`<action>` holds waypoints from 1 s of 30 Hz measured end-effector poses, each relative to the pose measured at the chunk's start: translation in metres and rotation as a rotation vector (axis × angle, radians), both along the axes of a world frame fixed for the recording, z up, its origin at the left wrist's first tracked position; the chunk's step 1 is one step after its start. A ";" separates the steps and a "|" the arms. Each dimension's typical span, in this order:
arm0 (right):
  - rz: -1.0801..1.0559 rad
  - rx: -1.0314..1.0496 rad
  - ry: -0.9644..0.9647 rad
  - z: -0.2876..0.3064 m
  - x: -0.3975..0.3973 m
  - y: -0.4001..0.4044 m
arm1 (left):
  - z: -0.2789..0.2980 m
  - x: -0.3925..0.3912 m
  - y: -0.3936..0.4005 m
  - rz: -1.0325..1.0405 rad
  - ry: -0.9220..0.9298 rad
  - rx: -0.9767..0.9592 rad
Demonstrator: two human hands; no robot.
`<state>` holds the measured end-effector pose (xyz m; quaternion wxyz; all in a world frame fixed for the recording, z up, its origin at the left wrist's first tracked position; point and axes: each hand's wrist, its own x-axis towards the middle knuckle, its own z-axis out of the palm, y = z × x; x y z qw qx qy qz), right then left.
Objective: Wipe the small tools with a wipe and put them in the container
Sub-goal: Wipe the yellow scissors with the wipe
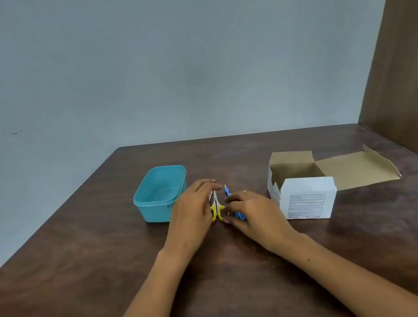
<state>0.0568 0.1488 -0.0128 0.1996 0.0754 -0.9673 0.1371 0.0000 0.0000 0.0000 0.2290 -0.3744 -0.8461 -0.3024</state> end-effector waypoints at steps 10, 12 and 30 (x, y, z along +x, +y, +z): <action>0.028 0.078 0.082 -0.008 -0.007 0.002 | -0.002 -0.007 -0.004 0.063 -0.054 0.046; 0.042 0.168 0.106 -0.010 -0.009 0.001 | -0.003 -0.006 -0.003 0.044 -0.074 0.045; 0.026 0.051 0.299 0.011 0.011 0.007 | 0.018 0.006 0.020 -0.145 -0.927 0.769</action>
